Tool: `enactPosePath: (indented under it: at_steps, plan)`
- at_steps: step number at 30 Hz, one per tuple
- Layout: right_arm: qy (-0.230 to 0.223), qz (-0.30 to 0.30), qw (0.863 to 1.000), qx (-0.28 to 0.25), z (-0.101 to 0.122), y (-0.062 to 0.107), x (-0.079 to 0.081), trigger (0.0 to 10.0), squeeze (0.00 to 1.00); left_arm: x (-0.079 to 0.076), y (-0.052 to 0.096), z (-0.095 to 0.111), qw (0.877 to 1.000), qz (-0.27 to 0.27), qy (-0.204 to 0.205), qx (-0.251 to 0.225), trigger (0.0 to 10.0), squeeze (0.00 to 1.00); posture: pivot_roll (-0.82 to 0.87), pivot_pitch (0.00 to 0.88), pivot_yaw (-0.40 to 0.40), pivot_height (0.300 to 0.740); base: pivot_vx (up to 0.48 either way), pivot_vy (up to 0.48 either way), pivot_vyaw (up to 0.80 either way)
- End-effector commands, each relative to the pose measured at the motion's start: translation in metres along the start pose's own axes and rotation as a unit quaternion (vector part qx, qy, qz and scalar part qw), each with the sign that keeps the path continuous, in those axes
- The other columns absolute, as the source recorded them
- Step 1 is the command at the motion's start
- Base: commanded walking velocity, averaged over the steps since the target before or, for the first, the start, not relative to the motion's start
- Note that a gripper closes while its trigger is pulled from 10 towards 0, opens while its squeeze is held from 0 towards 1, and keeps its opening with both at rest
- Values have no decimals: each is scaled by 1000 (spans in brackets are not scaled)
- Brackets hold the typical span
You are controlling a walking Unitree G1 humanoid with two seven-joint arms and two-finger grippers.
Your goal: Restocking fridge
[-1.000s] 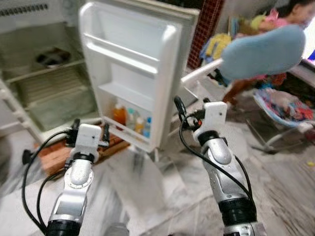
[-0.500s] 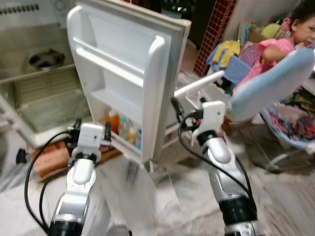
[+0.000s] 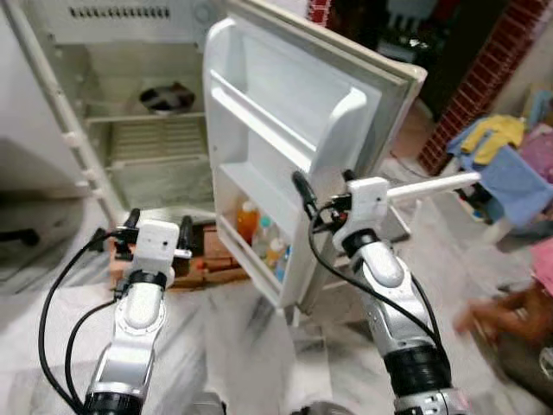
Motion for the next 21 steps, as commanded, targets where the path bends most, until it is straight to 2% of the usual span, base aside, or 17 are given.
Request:
enactPosePath:
  at_steps: [1, 6, 18, 21]
  plan:
    - [-1, -13, 1000, 1, 0, 2, -9, 10000, 0, -6, 0, 6, 1000, -10, -1, -8, 10000, 0, 98, 0, -60, 740, 0, -375, 0]
    - [-4, 3, 1000, 8, -3, 2, -2, 10000, 0, -6, 1, 4, 1000, -12, -1, -4, 10000, 0, 98, 2, -60, 740, 0, -466, 0]
    - [-11, 15, 1000, 10, -5, 1, 3, 10000, 0, -3, 3, 6, 1000, -9, -5, -9, 10000, 0, 112, 3, -59, 740, 0, -469, 0]
    - [-18, 35, 999, 11, -6, -1, 8, 10000, 0, 1, 3, 7, 1000, 2, -1, -11, 10000, 0, 114, 3, -56, 740, 0, 0, 0]
Point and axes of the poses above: a point about 5 cm out from each wrist's last joint towards the gripper, its own y axis pointing back from the gripper into the wrist, its own z axis along the axis of the wrist's last joint, x = y × z, the point moved 4 cm from there along -y, pointing out of the wrist towards the gripper, and after that the axes turned 1 degree about y, right-handed, at the moved point
